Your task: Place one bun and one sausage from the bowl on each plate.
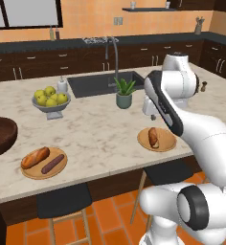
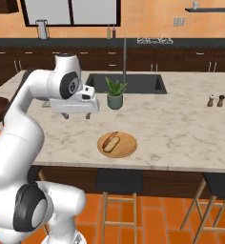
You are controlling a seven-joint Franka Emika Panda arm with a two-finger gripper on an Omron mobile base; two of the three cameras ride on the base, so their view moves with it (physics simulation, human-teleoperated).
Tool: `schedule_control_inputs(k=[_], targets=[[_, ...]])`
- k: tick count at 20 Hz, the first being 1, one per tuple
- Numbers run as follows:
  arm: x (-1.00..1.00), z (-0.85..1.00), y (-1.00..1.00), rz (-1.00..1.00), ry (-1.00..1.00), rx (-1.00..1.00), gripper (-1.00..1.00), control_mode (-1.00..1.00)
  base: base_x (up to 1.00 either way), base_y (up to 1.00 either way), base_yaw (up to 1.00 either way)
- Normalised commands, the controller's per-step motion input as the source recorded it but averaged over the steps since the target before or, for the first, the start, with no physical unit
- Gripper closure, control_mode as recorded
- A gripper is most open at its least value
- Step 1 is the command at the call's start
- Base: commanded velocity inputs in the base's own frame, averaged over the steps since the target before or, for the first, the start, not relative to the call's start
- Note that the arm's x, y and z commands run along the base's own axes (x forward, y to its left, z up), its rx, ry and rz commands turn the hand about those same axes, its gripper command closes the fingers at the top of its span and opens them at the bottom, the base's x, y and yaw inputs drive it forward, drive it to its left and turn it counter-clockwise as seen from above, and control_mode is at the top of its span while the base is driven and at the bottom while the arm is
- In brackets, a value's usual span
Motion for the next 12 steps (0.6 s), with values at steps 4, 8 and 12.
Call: schedule_control_inputs(k=[4,8,12], targets=[[-0.12,0.0,0.0,0.0,0.0,0.0,-1.0,1.0,-0.36,0.47,0.0],[0.0,0.0,0.0,0.0,0.0,0.0,-1.0,1.0,0.04,1.0,0.0],[0.0,0.0,0.0,0.0,0.0,0.0,-1.0,1.0,0.03,1.0,0.0]])
